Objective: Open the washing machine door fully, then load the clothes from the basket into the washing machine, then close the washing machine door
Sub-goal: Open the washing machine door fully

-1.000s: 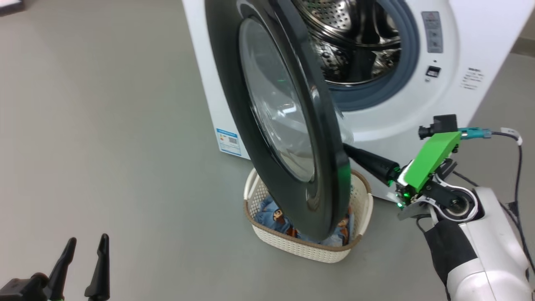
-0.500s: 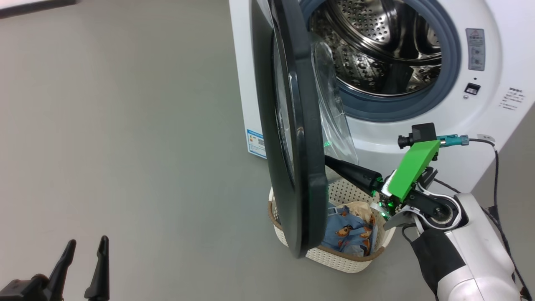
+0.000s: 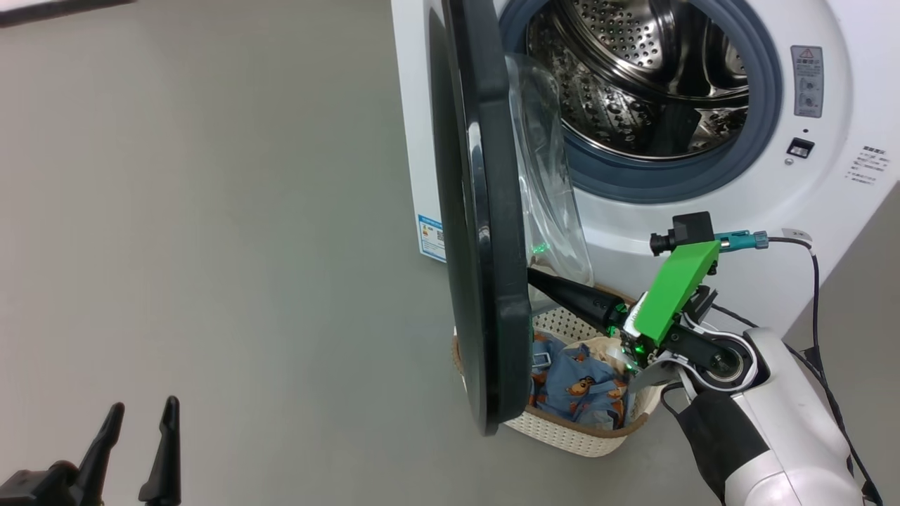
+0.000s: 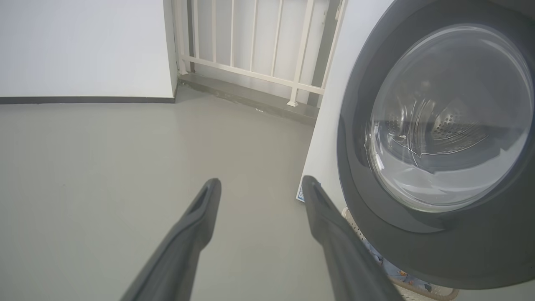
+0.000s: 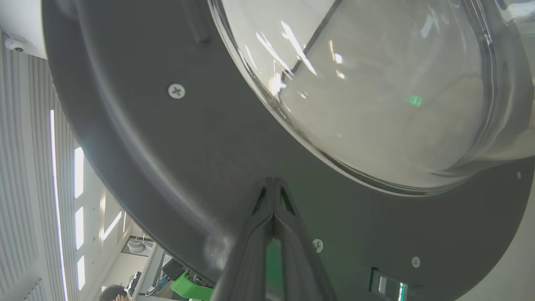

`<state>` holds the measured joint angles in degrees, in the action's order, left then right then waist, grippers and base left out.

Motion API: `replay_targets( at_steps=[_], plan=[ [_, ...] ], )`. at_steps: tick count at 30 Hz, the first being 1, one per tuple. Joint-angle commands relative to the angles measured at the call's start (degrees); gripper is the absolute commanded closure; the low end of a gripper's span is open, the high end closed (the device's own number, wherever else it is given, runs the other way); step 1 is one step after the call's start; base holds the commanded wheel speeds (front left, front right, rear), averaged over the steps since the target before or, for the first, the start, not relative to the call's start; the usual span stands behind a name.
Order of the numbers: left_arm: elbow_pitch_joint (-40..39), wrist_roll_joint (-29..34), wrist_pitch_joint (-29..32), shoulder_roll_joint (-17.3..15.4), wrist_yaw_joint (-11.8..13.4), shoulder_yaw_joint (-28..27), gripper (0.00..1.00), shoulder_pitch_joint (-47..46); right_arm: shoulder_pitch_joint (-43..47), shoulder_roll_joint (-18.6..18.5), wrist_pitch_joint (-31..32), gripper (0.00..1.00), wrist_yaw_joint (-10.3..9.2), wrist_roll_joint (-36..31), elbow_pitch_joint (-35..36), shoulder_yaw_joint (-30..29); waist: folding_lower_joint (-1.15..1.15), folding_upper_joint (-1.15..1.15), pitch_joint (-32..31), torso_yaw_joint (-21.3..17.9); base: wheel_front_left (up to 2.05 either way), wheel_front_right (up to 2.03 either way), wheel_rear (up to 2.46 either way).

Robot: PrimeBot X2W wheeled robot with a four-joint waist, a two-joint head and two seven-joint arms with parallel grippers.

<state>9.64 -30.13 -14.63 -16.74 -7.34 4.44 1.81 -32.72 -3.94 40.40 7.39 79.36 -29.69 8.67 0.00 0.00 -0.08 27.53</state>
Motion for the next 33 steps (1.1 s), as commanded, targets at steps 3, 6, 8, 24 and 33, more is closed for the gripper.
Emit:
replay_targets(
  at_steps=[3,6,8,24,33],
  plan=[
    [-1.20,0.36,-0.37,-1.46,-0.14,-2.43,0.00,-2.47,-1.25,1.06,-0.59,1.00,0.10,1.09,1.59,1.53,0.00,0.00,-0.12,-1.18,0.00,0.00,0.00],
    [-1.37,0.43,-0.37,-1.34,-0.14,-2.46,0.00,-2.35,-1.13,1.06,-1.39,1.00,0.10,0.98,2.17,1.46,0.00,0.00,-0.25,-2.37,0.00,0.00,0.00],
    [-1.59,0.39,-0.37,-1.20,-0.14,-2.41,0.00,-2.22,-0.93,1.03,-1.78,1.00,0.10,0.74,2.57,1.37,0.00,0.00,-0.33,-3.37,0.00,0.00,0.00],
    [-2.91,0.33,-0.37,-0.05,-0.14,-2.21,0.00,-1.30,4.96,0.36,-11.07,0.00,0.10,-7.67,14.99,4.64,0.00,0.00,-0.55,-15.60,0.00,0.00,0.00],
    [-4.24,0.56,-0.37,0.70,-0.14,-3.74,0.00,-0.56,11.62,-0.66,-23.20,0.00,0.10,-18.35,22.99,8.83,0.00,0.00,-0.07,-23.42,0.00,0.00,0.00]
  ],
)
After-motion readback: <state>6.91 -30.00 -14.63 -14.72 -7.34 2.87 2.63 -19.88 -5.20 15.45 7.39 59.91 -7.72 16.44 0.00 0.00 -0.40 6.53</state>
